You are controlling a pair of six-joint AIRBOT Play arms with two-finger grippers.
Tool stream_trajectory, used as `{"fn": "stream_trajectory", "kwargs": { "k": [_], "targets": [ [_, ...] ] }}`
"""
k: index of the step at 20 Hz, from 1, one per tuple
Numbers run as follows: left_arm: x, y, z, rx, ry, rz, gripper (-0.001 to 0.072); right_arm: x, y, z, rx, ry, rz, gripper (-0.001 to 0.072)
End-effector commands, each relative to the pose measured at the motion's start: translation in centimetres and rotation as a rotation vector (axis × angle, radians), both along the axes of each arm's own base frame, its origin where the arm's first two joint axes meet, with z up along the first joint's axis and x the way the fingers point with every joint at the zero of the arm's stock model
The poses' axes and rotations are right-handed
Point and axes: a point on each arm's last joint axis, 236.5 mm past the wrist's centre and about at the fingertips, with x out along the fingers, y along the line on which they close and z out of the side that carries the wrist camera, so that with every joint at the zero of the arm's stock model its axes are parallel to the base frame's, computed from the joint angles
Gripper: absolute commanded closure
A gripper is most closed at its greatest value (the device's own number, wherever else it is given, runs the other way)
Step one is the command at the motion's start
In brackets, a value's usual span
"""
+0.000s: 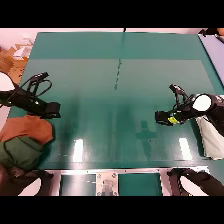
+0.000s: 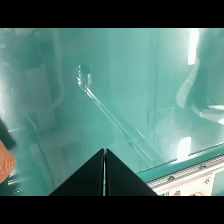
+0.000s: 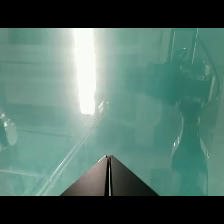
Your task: Fold the shirts.
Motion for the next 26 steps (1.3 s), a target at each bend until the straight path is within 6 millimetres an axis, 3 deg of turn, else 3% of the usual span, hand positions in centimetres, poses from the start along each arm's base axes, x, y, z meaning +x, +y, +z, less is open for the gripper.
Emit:
{"fn": "stream_trajectory", "kwargs": {
  "k": [1,3,5,6,7,10,12,16,17,18,19,21,23,26],
  "targets": [
    [0.1,1.3,-0.5,0.060,0.001,0.020,0.0686,0.0,0.0,0.0,0.000,0.000,0.000,0.0697],
    [-0.4,5.2,-1.4,0.224,0.028,0.044,0.0686,0.0,0.0,0.0,0.000,0.000,0.000,0.0697],
    [-0.6,10.7,-1.6,0.456,0.040,0.090,0.0682,0.0,0.0,0.0,0.000,0.000,0.000,0.0697],
    [-0.4,12.7,-1.3,0.539,0.026,0.106,0.0412,0.0,0.0,0.0,0.000,0.000,0.000,0.0697],
    [0.5,14.0,-1.1,0.591,-0.014,0.131,-0.0013,0.0,0.0,0.0,0.000,0.000,0.000,0.0697],
    [3.9,15.8,-1.9,0.670,-0.150,0.112,-0.0008,0.0,0.0,0.0,0.000,0.000,0.000,0.0697],
    [4.1,17.6,-4.2,0.743,-0.128,0.074,-0.0009,0.0,0.0,0.0,0.000,0.000,0.000,0.0697],
    [-4.0,21.4,-10.8,0.754,0.271,0.107,-0.0006,0.0,0.0,0.0,0.000,0.000,0.000,0.0697],
    [-5.1,21.9,-11.5,0.749,0.321,0.117,0.0166,0.0,0.0,0.0,0.000,0.000,0.000,0.0697],
    [-5.4,22.2,-11.7,0.745,0.336,0.114,0.0606,0.0,0.0,0.0,0.000,0.000,0.000,0.0697],
    [-5.0,22.3,-11.7,0.741,0.319,0.086,0.0686,0.0,0.0,0.0,0.000,0.000,0.000,0.0697],
    [-2.6,22.5,-10.4,0.736,0.248,0.105,0.0687,0.0,0.0,0.0,0.000,0.000,0.000,0.0697],
    [1.3,21.2,-7.5,0.659,0.139,0.168,0.0687,0.0,0.0,0.0,0.000,0.000,0.000,0.0696],
    [8.3,15.5,0.0,0.447,-0.092,0.199,0.0687,0.0,0.0,0.0,0.000,0.000,0.000,0.0697]
  ]
}}
